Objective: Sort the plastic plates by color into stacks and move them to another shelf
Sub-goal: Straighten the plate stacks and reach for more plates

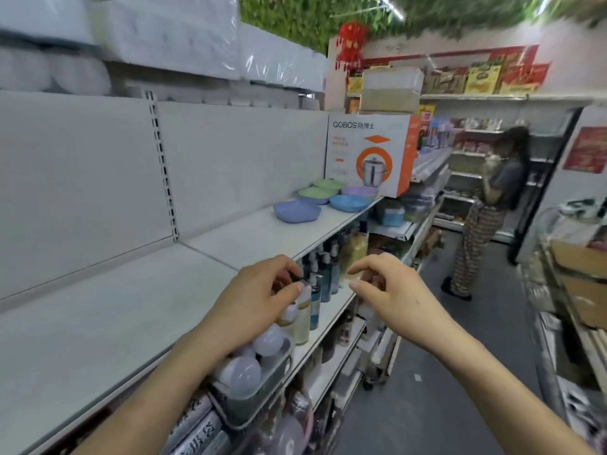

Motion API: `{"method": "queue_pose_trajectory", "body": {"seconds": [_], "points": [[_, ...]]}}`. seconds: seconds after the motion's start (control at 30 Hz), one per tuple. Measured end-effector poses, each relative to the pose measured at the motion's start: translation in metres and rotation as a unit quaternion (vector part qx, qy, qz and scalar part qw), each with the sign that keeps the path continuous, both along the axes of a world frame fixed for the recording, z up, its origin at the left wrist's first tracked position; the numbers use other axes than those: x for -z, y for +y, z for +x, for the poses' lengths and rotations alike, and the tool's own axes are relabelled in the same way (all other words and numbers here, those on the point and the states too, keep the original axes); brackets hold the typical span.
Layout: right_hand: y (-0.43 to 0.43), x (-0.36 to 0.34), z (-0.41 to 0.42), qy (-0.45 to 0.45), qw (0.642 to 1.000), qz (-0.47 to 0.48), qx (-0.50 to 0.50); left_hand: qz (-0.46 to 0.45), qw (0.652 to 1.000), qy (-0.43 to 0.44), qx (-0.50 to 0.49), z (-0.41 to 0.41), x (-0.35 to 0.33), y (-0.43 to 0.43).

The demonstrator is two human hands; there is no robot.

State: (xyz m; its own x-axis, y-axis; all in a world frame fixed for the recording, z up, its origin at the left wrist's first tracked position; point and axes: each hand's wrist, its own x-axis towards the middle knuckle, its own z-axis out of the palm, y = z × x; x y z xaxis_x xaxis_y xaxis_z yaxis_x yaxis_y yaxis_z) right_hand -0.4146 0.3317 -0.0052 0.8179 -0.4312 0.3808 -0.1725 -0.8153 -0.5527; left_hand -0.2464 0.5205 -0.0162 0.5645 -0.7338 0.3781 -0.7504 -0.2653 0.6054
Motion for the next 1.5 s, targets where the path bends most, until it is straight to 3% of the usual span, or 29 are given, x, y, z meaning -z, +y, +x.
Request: {"method": "queue_pose_trajectory", "body": {"seconds": [0.37, 0.6, 0.93, 1.33, 1.5], "points": [[-0.199, 0.003, 0.021, -0.017, 0.999, 0.025, 0.012, -0.007, 0.999, 0.012, -0.046, 0.037, 0.003, -0.203], [-0.324, 0.017, 0.054, 0.007, 0.997, 0.028, -0.076, -0.029, 0.986, 0.023, -0.164, 0.034, 0.017, -0.284], [-0.406, 0.028, 0.149, 0.011, 0.984, 0.060, -0.165, -0.028, 0.943, 0.019, -0.331, 0.053, 0.011, -0.300], [-0.476, 0.031, 0.274, -0.016, 0.992, 0.033, -0.119, -0.075, 0.915, -0.031, -0.395, 0.146, 0.008, -0.321], [-0.492, 0.036, 0.313, 0.017, 0.994, 0.001, -0.112, -0.009, 0.895, -0.034, -0.444, 0.181, 0.017, -0.323]]}}
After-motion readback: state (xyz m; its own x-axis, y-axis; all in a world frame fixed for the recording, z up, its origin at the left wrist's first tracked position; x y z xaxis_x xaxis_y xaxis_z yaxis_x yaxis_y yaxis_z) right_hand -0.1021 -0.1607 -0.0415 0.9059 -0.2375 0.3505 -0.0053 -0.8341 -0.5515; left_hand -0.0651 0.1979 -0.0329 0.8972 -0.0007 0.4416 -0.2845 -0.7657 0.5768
